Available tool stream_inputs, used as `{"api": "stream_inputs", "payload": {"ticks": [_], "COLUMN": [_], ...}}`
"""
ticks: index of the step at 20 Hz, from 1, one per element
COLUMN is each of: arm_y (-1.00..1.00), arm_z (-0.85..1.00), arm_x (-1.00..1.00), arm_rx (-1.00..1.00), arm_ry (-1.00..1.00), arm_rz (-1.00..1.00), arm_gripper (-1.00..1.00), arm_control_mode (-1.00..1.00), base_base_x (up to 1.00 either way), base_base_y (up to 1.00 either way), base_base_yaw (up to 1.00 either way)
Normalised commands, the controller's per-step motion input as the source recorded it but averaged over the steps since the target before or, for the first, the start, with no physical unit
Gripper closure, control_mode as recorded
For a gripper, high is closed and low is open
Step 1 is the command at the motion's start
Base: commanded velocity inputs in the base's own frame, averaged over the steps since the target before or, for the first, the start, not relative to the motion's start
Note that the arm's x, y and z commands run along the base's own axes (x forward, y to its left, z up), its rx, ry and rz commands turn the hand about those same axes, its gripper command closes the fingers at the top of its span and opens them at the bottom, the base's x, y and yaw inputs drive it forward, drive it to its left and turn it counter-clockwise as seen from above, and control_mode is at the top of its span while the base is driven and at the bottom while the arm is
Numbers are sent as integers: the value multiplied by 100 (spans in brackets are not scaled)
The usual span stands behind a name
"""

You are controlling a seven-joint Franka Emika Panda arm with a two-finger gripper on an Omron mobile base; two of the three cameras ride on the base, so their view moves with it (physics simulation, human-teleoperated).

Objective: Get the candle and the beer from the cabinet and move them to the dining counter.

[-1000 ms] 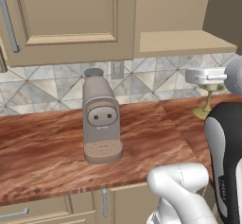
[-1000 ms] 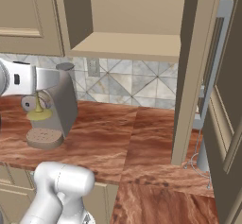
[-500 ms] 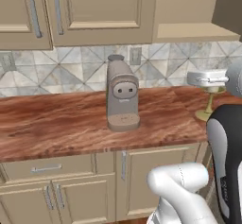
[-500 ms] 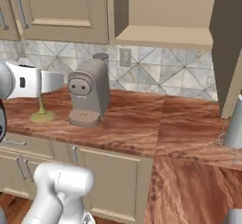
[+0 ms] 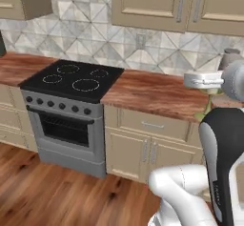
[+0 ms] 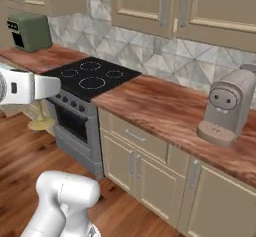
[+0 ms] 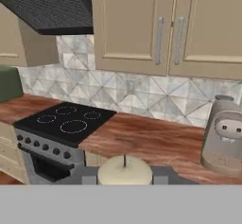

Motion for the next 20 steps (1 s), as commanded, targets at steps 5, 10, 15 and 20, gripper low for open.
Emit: {"api": "stream_inputs", "payload": {"ticks": [5, 10, 15, 20], "arm_y": [0, 0, 0, 0], "arm_z": [0, 0, 0, 0], "arm_x": [0, 0, 0, 0], "arm_rx": [0, 0, 0, 0], "arm_ry": [0, 0, 0, 0], "arm_rz": [0, 0, 0, 0], "arm_gripper": [100, 100, 100, 100], "arm_control_mode": [100, 100, 100, 100], "base_base_x": [-29, -3, 26, 100], "base_base_y": [68, 38, 11, 0], "base_base_yaw": [96, 99, 93, 64]}}
